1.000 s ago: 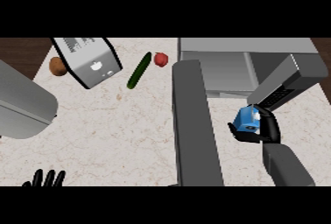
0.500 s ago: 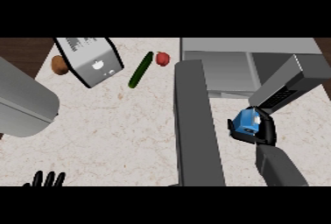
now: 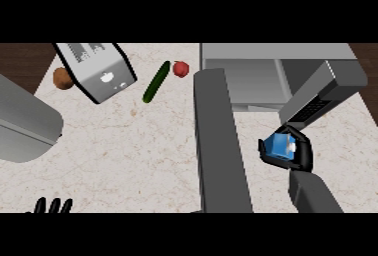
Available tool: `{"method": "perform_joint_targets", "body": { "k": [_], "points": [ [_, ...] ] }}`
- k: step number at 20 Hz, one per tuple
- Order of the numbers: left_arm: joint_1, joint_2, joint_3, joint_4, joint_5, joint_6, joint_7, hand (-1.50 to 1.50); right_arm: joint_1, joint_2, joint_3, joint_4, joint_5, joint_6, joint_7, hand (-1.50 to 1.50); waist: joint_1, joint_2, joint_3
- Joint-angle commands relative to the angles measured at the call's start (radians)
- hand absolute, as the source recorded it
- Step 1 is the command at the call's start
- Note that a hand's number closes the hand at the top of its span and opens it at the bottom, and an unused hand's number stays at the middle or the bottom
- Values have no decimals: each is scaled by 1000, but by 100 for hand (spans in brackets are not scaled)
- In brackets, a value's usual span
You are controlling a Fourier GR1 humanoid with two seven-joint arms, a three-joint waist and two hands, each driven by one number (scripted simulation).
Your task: Pick up the milk, place it into the microwave and close the microwave
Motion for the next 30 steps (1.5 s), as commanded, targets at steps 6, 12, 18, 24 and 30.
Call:
{"method": "perform_joint_targets", "body": {
  "k": [6,12,18,24,30],
  "points": [
    [-13,2,-13,-5,3,-3,10,-150,223,47,141,-474,14,0,245,150,-26,-7,-3],
    [81,-5,-64,-19,-41,6,-50,-150,454,58,233,-816,-39,157,332,150,-15,-6,-2],
    [-12,-32,-13,63,-9,30,-40,-150,502,98,351,-929,-222,157,411,150,-6,0,0],
    [18,21,24,17,57,-17,-10,-150,451,98,421,-1013,-119,-20,515,150,1,1,0],
    [26,21,56,78,59,-50,-82,-150,255,98,402,-861,-114,-87,569,150,5,2,0]
  ]
}}
